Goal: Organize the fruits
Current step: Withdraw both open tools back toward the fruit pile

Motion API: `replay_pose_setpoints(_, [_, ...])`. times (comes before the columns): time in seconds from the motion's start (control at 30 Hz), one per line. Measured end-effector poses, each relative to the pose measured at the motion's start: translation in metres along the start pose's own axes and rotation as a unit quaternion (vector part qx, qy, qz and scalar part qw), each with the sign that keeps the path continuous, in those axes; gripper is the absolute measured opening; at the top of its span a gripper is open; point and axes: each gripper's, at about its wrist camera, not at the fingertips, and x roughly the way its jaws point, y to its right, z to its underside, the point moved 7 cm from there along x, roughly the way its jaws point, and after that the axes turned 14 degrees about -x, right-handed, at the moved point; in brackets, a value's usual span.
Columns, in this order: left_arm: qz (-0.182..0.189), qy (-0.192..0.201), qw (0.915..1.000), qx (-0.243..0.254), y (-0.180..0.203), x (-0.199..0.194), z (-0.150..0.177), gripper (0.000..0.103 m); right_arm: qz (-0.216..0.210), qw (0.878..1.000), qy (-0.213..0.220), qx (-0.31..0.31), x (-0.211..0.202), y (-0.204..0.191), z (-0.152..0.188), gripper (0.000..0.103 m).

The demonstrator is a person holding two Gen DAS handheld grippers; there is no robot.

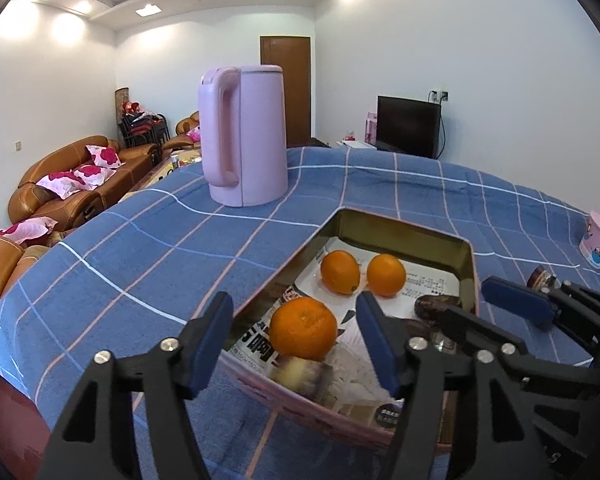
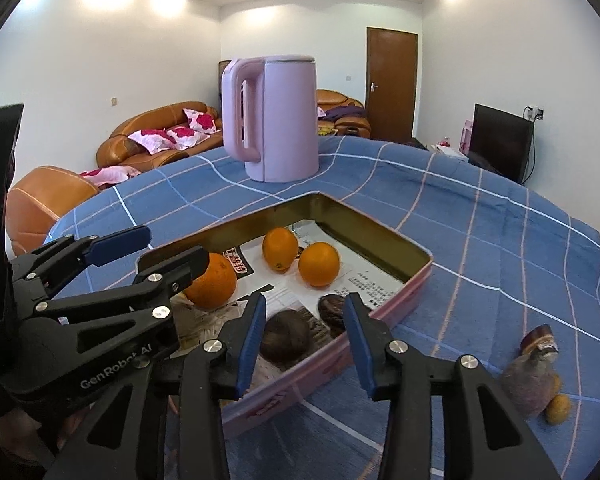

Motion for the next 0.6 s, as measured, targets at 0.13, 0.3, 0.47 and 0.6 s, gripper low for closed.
replay_pose_setpoints(0.13, [0.018, 0.006, 0.9997, 0.016, 0.018, -0.011, 0.001, 0.074, 0.015, 1.0, 0.012, 0.006, -0.018, 0.012, 0.004, 0.049])
replay_pose_setpoints(0.3, [0.046, 0.006, 0.9976, 0.051, 0.055, -0.021, 0.008, 0.075, 0.061, 0.998, 0.009, 0.015, -0.047, 0.044, 0.021, 0.051])
replay_pose_setpoints(0.47, [0.075, -0.008, 0.9942, 0.076, 0.089, -0.024, 0.013, 0.075, 0.106, 0.993, -0.005, 0.044, -0.068, 0.087, 0.044, 0.051])
replay_pose_setpoints(0.6, [0.098, -0.025, 0.9903, 0.095, 0.119, -0.024, 0.018, 0.075, 0.141, 0.987, -0.021, 0.069, -0.081, 0.119, 0.064, 0.051])
